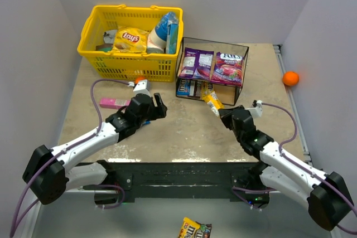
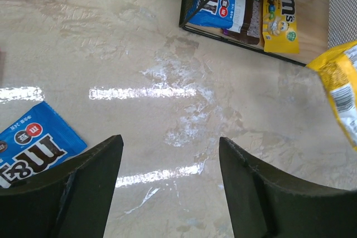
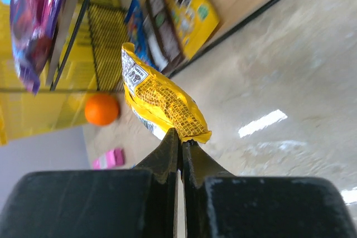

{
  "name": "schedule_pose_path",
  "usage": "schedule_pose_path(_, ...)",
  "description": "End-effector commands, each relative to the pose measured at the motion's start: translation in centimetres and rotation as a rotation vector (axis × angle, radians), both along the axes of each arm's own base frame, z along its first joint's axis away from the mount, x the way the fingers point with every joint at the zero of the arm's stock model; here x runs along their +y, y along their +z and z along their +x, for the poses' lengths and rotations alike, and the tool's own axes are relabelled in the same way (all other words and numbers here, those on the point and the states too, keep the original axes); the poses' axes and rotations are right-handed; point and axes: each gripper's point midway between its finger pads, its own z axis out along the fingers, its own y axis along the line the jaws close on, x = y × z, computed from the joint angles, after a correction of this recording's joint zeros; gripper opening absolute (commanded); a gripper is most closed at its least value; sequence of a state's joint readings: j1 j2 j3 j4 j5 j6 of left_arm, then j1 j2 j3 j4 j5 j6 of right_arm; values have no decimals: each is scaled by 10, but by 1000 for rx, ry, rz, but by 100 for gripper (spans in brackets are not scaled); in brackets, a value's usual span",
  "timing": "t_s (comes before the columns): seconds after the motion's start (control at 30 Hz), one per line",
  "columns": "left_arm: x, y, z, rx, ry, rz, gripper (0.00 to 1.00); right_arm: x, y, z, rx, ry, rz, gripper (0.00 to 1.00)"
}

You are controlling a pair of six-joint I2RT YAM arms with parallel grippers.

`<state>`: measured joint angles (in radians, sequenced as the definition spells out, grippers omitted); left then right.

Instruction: Place and organize the candy bags onto the shelf

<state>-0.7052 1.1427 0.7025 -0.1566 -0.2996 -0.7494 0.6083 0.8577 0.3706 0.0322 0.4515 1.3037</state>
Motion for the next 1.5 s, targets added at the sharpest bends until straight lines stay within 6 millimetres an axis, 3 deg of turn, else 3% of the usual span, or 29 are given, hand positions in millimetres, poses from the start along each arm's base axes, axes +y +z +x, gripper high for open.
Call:
schedule_pose_path(0.0, 6, 21, 4, -48, 17, 9, 75, -36, 13, 15, -8, -132, -96, 0)
schedule_pose_path(0.23, 6, 17, 2, -37, 13, 6, 75, -57, 28, 37, -41, -253, -71, 0)
schedule_pose_path(0.47, -4, 12, -4, -19, -25, -46, 75, -57, 3, 68, -73, -371, -4, 0)
schedule_pose_path(0.77, -2, 10, -9, -9, -27, -59, 75, -64, 2, 93, -101, -514, 60, 0)
schedule_pose_path(0.9, -1, 14, -8, -16, -21, -53, 75, -62, -9, 103, -70, -548, 63, 0)
schedule_pose_path(1.03, 2, 17, -7, -18, -13, -41, 75, -58, -37, 113, 3, -550, 36, 0)
schedule_pose_path(1.17, 4, 24, -7, -33, -11, -32, 75, -58, -51, 119, 21, -567, 41, 0)
schedule_pose_path(1.33, 9, 32, -8, -50, -3, -27, 75, -60, -58, 128, 36, -571, 19, 0)
schedule_pose_path(1.47, 11, 39, -7, -70, 4, -29, 75, -50, -69, 135, 69, -534, 18, 0)
